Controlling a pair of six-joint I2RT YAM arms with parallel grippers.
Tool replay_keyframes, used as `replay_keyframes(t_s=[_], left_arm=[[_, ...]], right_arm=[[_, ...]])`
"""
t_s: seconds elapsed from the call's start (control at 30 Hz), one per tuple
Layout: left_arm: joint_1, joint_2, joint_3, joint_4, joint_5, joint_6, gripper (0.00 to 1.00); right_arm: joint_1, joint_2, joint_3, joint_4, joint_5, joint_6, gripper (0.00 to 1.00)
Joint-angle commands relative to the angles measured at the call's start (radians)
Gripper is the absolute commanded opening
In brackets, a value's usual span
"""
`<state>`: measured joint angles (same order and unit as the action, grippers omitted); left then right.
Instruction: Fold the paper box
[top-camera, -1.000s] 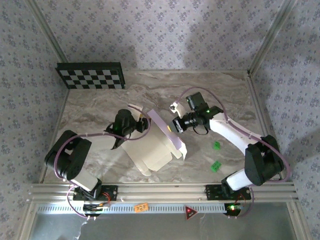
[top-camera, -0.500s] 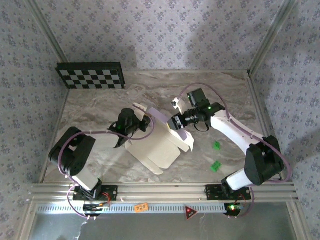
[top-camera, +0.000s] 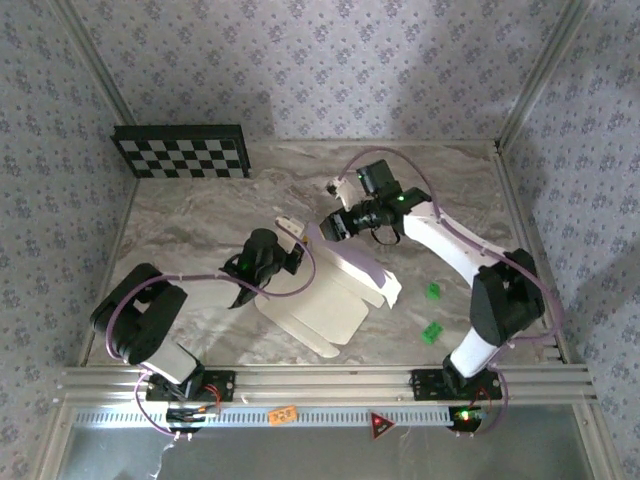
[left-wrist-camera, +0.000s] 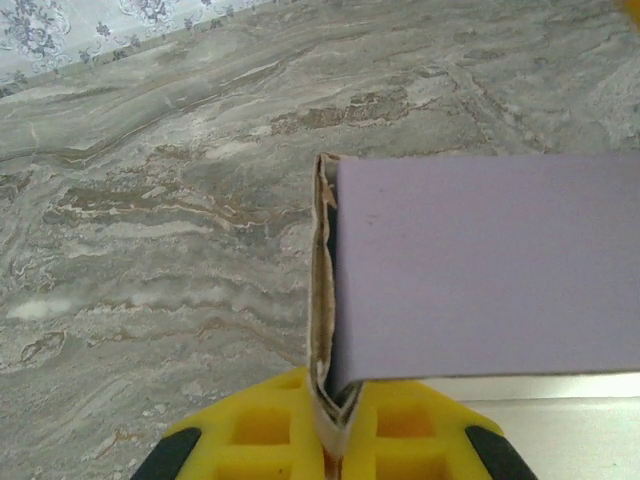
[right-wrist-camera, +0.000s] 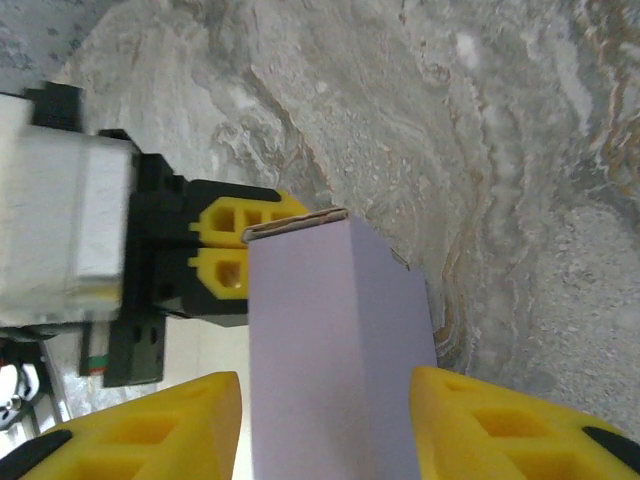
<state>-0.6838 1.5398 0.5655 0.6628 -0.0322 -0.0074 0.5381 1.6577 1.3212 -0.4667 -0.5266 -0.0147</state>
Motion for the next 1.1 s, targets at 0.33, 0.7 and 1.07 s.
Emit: replay_keyframes(t_s=[0.33, 0.7, 1.07], left_arm=[[-0.017, 0.07, -0.029, 0.111, -0.092, 0.008, 0.14], [-0.003, 0.166, -0.024, 0.191, -0.089, -0.057, 0.36], [0.014, 0.256, -0.003, 0.276, -0.072, -0.109, 0.18]], right_arm=[[0.019, 0.069, -0.022, -0.006, -0.035, 0.018, 0.25], [0.013, 0.062, -0.012, -0.021, -0.037, 0.011, 0.24], [0.013, 0.055, -0.008, -0.03, -0.041, 0.007, 0.24]])
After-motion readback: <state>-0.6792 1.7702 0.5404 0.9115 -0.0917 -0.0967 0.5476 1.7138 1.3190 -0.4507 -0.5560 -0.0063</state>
